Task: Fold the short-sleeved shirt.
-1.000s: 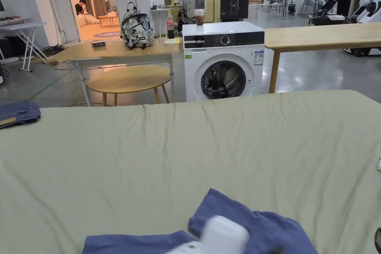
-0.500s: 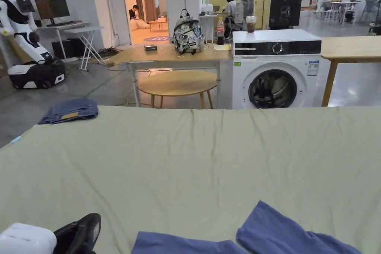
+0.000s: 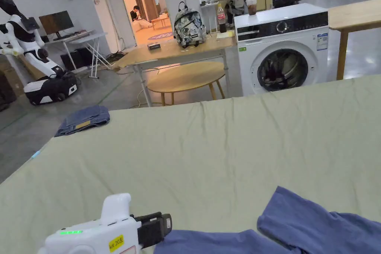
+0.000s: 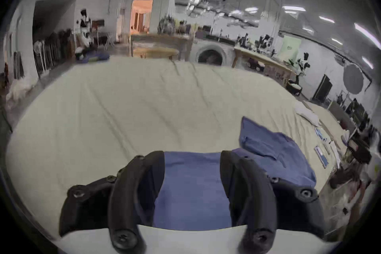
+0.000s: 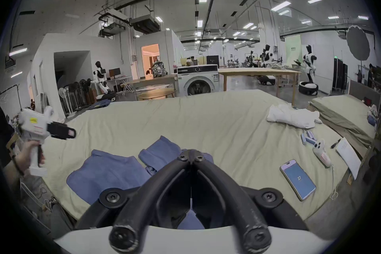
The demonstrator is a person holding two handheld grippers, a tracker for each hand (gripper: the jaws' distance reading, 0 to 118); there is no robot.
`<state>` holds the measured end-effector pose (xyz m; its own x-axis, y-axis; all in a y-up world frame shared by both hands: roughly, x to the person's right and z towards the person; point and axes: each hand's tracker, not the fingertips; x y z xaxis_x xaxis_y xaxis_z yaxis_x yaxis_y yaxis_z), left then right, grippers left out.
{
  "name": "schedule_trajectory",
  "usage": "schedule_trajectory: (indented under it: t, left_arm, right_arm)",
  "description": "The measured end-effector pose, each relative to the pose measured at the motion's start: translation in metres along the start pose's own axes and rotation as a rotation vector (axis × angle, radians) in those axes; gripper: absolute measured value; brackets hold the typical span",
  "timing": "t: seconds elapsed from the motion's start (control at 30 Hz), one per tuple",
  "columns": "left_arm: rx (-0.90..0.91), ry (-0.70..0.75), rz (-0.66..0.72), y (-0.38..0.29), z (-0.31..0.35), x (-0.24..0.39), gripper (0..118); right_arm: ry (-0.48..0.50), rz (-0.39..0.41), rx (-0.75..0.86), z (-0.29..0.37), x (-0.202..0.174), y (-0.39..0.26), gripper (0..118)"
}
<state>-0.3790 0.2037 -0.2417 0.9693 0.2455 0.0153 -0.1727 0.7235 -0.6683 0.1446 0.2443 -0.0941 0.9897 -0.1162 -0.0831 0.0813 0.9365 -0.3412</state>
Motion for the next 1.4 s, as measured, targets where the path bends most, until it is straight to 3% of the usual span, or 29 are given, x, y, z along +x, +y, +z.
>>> schedule_trajectory:
  t: [0.07, 0.2, 0.3, 0.33, 0.4, 0.47, 0.53, 0.67, 0.73, 0.77, 0.97, 1.0, 1.03, 1.07, 1.13, 1.23, 1.3, 1.4]
  left_arm:
    - [-0.087, 0.000, 0.070, 0.004, -0.045, -0.017, 55]
    - [-0.194, 0.095, 0.077, 0.001, -0.107, -0.023, 55]
    - [-0.251, 0.099, 0.118, -0.008, -0.126, -0.020, 52]
    - [-0.251, 0.145, 0.067, -0.009, -0.126, -0.015, 42]
    - [-0.242, 0.178, -0.057, -0.009, -0.121, -0.001, 0]
    - [-0.306, 0.143, -0.057, -0.013, -0.130, 0.009, 0]
    - [-0.300, 0.216, -0.091, -0.015, -0.135, 0.014, 0]
    - [-0.331, 0.205, -0.066, -0.009, -0.138, 0.006, 0]
    - [-0.330, 0.201, -0.053, -0.009, -0.136, 0.006, 0]
    - [-0.327, 0.196, -0.057, -0.011, -0.135, 0.005, 0]
    - [-0.295, 0.177, -0.028, -0.016, -0.120, 0.010, 0]
    - [-0.295, 0.175, -0.025, -0.016, -0.119, 0.011, 0]
    - [-0.295, 0.172, -0.024, -0.015, -0.120, 0.010, 0]
    - [-0.294, 0.169, -0.024, -0.015, -0.120, 0.008, 0]
    - [-0.286, 0.158, -0.018, -0.016, -0.116, 0.006, 0]
    - [-0.190, 0.090, 0.012, -0.011, -0.099, -0.003, 0]
    - [-0.066, 0.069, -0.013, -0.005, -0.058, 0.003, 0]
    - [0.115, 0.018, -0.036, 0.018, 0.009, 0.010, 0]
  right_arm:
    - [-0.017, -0.011, -0.018, -0.001, 0.009, -0.004, 0]
    - [-0.064, -0.043, -0.050, 0.000, 0.029, -0.013, 0]
    - [-0.103, -0.051, -0.072, 0.003, 0.042, -0.019, 0]
    - [-0.118, -0.055, -0.079, 0.004, 0.046, -0.021, 0]
    - [-0.140, -0.071, -0.095, 0.005, 0.051, -0.025, 0]
    - [-0.152, -0.098, -0.106, 0.004, 0.056, -0.030, 0]
    - [-0.147, -0.127, -0.123, 0.004, 0.058, -0.034, 0]
    - [-0.150, -0.191, -0.190, 0.001, 0.057, -0.040, 21]
    - [-0.141, -0.231, -0.273, -0.010, 0.058, -0.049, 65]
    - [-0.135, -0.249, -0.298, -0.014, 0.055, -0.052, 68]
    - [-0.147, -0.455, -0.490, -0.066, 0.065, -0.105, 66]
    - [-0.125, -0.480, -0.501, -0.070, 0.065, -0.112, 59]
    - [-0.100, -0.503, -0.506, -0.072, 0.064, -0.119, 44]
    - [-0.100, -0.501, -0.518, -0.074, 0.063, -0.122, 20]
    - [-0.131, -0.465, -0.494, -0.073, 0.058, -0.122, 5]
    - [-0.118, -0.459, -0.454, -0.062, 0.052, -0.106, 2]
    - [-0.109, -0.377, -0.406, -0.051, 0.046, -0.087, 1]
    - [-0.037, -0.336, -0.313, -0.045, 0.034, -0.049, 1]
